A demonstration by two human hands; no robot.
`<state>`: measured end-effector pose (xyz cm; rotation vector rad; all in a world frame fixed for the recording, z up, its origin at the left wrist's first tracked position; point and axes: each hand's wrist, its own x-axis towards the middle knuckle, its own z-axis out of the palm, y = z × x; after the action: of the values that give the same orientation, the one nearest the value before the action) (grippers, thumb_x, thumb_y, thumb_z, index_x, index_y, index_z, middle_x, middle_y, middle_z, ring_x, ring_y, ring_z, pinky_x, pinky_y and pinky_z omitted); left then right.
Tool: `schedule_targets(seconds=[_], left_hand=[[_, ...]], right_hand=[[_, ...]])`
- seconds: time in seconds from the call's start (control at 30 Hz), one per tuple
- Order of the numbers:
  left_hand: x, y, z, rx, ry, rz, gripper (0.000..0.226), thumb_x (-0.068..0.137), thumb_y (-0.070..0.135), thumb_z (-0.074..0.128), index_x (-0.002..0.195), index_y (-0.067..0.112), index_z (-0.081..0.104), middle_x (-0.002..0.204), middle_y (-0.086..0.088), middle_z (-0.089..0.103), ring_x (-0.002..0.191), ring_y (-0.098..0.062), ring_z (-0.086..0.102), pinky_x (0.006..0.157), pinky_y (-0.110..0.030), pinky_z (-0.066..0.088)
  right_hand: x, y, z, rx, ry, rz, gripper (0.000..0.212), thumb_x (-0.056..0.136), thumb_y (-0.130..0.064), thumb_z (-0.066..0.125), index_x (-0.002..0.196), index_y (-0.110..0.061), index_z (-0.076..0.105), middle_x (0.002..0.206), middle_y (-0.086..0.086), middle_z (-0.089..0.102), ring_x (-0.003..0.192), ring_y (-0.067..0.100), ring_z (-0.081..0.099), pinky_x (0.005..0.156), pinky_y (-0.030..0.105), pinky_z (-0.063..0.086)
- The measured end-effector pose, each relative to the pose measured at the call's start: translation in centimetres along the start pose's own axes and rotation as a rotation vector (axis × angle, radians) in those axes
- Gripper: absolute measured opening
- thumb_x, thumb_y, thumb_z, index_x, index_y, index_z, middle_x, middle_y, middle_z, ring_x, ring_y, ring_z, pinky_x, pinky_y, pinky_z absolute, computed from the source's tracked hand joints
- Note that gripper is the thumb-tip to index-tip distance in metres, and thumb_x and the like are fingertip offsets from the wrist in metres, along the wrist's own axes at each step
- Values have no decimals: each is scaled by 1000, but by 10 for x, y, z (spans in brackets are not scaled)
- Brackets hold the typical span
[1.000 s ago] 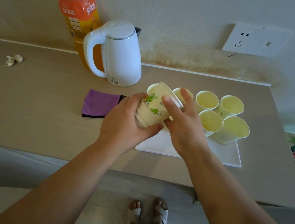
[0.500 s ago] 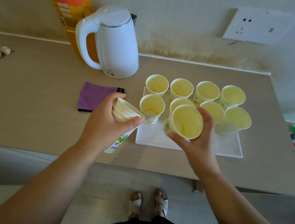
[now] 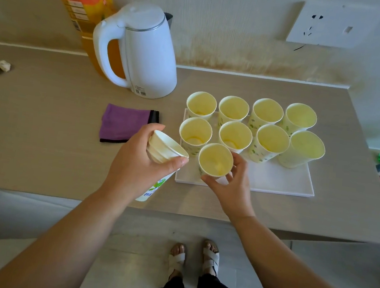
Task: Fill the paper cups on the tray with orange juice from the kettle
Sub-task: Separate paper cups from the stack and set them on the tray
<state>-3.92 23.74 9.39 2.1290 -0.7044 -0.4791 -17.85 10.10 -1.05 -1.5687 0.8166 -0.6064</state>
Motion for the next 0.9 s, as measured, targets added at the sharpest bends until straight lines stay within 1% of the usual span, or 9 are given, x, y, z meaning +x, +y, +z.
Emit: schedule_targets(seconds=[0.1, 0.23, 0.4, 0.5, 0.57, 0.63, 0.7, 0.8, 0.9], left_hand=[[-1, 1, 1, 14, -2, 3, 79, 53, 61, 70, 124, 37, 47, 106, 20, 55, 100, -6, 56, 81, -24, 45], [-1, 3, 3, 15, -8, 12, 79, 56, 59, 79, 125, 36, 47, 107, 18, 56, 100, -7, 56, 82, -24, 45], [0, 4, 7, 31, -16, 34, 79, 61, 50, 81, 130, 33, 46, 114, 12, 56, 105, -9, 55, 86, -26, 44], [1, 8, 10, 50, -3, 34, 86, 58, 49, 83, 131, 28, 44, 116, 14, 53, 105, -8, 53, 85, -25, 42], [1, 10, 11, 77, 20, 39, 78, 56, 47, 85, 120, 26, 46, 104, 18, 54, 99, -9, 54, 79, -26, 43], [0, 13, 14, 108, 23, 55, 72, 55, 46, 86, 111, 28, 44, 94, 22, 52, 93, -8, 53, 74, -26, 42], [-1, 17, 18, 150, 16, 86, 75, 53, 47, 87, 113, 25, 46, 96, 20, 53, 93, -9, 54, 73, -27, 43], [-2, 27, 24, 224, 16, 155, 82, 54, 52, 85, 121, 20, 49, 107, 11, 59, 97, -12, 57, 74, -31, 47], [0, 36, 30, 273, -2, 221, 77, 60, 53, 80, 122, 20, 50, 112, 8, 61, 100, -14, 59, 73, -32, 48]], right_hand=[[1, -2, -2, -33, -27, 45, 73, 68, -12, 84, 120, -35, 38, 116, -25, 46, 113, 4, 50, 95, 17, 42], [0, -3, -4, -86, -34, 69, 76, 68, -18, 85, 126, -31, 37, 117, -20, 47, 112, 5, 50, 86, 11, 42], [-3, 0, -9, -129, -86, 57, 83, 66, -19, 86, 132, -29, 37, 130, -12, 46, 121, 4, 45, 101, 25, 41], [-8, -2, -20, -139, -91, 80, 90, 65, -20, 86, 137, -27, 34, 134, -10, 44, 123, 1, 42, 103, 22, 37], [-16, -11, -29, -103, 8, 91, 70, 72, -22, 81, 128, -32, 40, 129, -12, 49, 117, -1, 48, 99, 20, 41], [-23, -27, -33, 0, 149, 50, 38, 83, -20, 71, 112, -34, 50, 115, -9, 59, 101, -3, 56, 86, 22, 48], [-23, -49, -31, 77, 184, -18, 19, 88, -20, 66, 100, -33, 58, 99, -5, 64, 84, -2, 58, 76, 21, 47], [-15, -82, -20, -57, -82, -143, 14, 78, -42, 65, 92, -37, 62, 97, -13, 62, 79, 0, 55, 69, 13, 43], [-5, -102, -13, -194, -222, -238, 4, 82, -33, 66, 80, -33, 62, 89, -17, 60, 77, -3, 49, 69, 10, 37]])
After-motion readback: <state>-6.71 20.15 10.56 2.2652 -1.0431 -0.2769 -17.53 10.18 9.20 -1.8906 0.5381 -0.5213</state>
